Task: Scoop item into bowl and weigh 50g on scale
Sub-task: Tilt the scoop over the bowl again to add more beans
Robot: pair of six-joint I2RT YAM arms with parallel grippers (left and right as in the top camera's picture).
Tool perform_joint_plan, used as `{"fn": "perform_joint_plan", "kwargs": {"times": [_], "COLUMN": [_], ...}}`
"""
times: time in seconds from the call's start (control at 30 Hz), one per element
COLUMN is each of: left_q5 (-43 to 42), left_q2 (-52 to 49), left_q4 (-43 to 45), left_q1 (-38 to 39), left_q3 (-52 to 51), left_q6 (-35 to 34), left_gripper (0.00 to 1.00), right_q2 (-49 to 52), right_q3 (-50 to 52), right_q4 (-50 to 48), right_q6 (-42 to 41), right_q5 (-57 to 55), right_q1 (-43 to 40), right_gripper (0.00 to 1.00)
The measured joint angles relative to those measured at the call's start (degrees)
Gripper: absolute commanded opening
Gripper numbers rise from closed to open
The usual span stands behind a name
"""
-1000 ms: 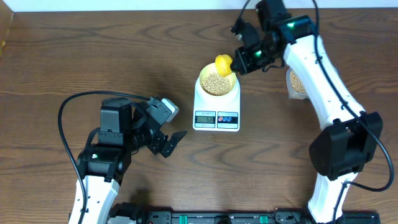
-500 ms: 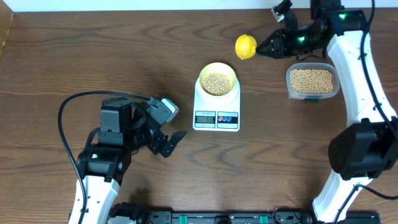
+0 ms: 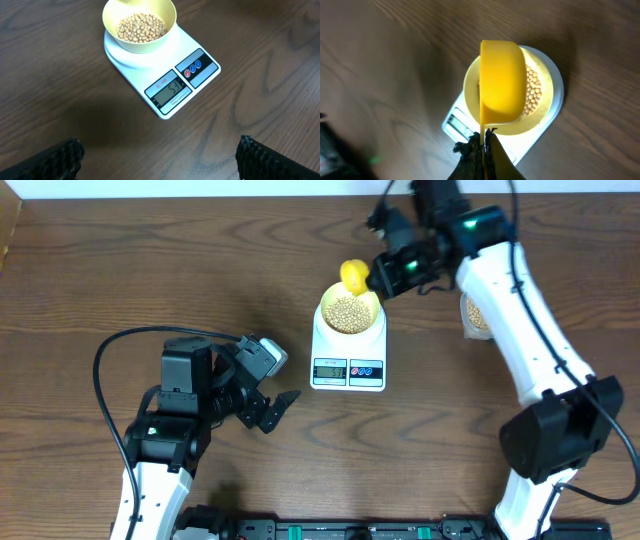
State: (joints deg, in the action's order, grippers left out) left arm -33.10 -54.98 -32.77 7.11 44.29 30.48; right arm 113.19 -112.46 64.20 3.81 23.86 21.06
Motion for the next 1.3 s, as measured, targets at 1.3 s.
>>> {"fn": "perform_joint_plan", "kwargs": {"times": [1.3], "left_q5": [0.0], "left_q2": [0.0], "left_q4": [0.0], "left_q1": [0.0], "left_q3": [0.0], "left_q6": [0.0], "left_gripper": [0.99], "right_q2": [4.9], "right_q3": [0.0], "right_q4": [-0.5], "right_q6": [9.3], "right_q5": [-14.7], "right_q1": [5.9], "right_gripper": [0.01]}}
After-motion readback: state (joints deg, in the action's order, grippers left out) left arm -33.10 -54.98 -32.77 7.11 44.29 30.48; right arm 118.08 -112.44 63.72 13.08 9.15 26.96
